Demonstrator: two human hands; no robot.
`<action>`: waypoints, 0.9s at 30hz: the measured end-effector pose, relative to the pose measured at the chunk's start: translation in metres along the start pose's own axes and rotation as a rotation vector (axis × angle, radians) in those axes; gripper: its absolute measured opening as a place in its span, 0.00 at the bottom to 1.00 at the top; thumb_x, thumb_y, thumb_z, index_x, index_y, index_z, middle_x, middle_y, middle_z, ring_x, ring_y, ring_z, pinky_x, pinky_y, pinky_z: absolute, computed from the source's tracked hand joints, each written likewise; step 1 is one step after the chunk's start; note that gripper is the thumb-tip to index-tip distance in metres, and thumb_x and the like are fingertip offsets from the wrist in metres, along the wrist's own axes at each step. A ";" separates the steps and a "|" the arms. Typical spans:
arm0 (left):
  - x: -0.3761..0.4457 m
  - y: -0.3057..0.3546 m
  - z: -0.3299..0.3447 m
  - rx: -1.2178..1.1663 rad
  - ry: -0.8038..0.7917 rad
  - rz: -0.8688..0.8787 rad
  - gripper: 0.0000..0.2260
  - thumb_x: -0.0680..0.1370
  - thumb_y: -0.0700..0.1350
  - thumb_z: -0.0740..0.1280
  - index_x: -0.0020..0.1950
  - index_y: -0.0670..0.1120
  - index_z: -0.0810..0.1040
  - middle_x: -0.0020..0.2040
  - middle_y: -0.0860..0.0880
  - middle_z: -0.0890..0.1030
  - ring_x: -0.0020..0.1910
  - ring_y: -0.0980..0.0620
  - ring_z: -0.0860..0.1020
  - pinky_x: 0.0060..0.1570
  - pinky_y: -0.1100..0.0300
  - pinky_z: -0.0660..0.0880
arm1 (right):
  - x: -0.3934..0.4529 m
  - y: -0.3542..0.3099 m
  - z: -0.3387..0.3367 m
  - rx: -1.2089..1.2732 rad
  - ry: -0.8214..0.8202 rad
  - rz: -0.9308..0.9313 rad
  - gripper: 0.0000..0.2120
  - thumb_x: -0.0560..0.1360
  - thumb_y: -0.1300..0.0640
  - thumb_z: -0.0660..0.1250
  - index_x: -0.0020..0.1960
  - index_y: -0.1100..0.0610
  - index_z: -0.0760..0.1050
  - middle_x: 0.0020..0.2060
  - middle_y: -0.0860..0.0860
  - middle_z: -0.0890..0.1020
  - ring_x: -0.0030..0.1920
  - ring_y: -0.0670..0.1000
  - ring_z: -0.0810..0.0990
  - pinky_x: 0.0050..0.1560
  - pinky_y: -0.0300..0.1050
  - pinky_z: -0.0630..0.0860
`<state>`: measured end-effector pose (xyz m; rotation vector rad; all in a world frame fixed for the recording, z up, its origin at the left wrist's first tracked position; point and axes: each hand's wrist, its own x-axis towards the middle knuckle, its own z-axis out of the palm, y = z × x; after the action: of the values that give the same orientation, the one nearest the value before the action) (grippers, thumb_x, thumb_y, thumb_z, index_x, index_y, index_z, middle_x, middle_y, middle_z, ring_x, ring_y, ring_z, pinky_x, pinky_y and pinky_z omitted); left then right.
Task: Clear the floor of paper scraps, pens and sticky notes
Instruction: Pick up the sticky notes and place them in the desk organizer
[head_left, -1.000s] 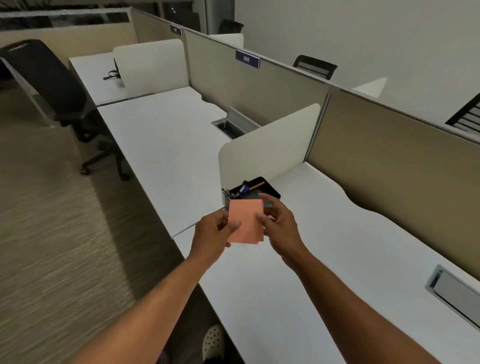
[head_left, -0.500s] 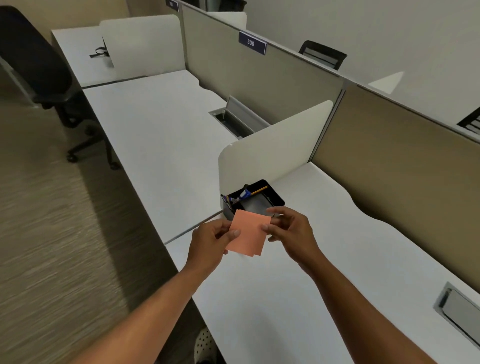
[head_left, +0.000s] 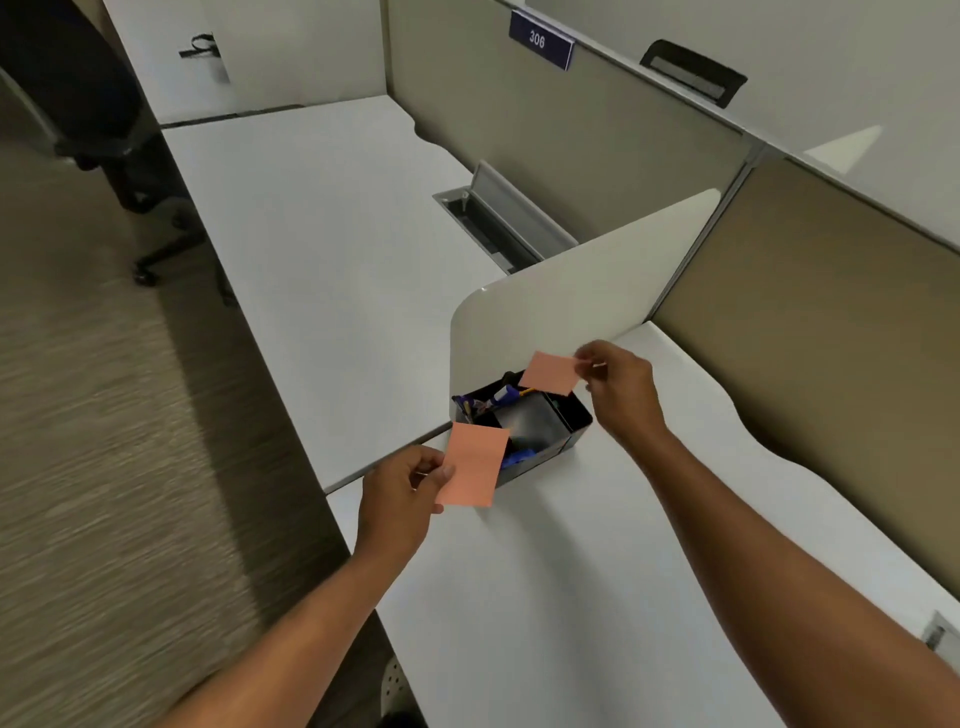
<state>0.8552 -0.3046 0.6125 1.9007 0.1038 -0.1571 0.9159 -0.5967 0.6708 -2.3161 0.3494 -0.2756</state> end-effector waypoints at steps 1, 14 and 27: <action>0.001 -0.002 0.001 -0.001 -0.005 -0.014 0.01 0.79 0.47 0.74 0.49 0.51 0.85 0.44 0.55 0.86 0.38 0.53 0.85 0.39 0.49 0.86 | 0.009 0.002 0.004 -0.035 0.018 -0.021 0.16 0.77 0.73 0.63 0.55 0.58 0.83 0.47 0.54 0.85 0.50 0.53 0.86 0.53 0.49 0.83; -0.003 -0.006 0.007 0.013 -0.050 -0.015 0.00 0.79 0.49 0.74 0.49 0.54 0.84 0.45 0.60 0.85 0.39 0.55 0.85 0.39 0.46 0.86 | 0.051 0.022 0.042 -0.343 -0.212 -0.057 0.22 0.71 0.76 0.58 0.57 0.61 0.80 0.52 0.61 0.84 0.52 0.62 0.83 0.51 0.51 0.79; -0.018 0.003 0.000 -0.012 -0.017 0.015 0.05 0.80 0.44 0.74 0.49 0.55 0.84 0.47 0.56 0.86 0.46 0.59 0.85 0.35 0.60 0.84 | 0.034 0.021 0.056 0.011 -0.019 0.141 0.14 0.82 0.66 0.62 0.65 0.60 0.81 0.63 0.57 0.82 0.64 0.57 0.80 0.63 0.44 0.74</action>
<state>0.8381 -0.3052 0.6187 1.8877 0.0786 -0.1620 0.9614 -0.5850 0.6209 -2.2690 0.4976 -0.1853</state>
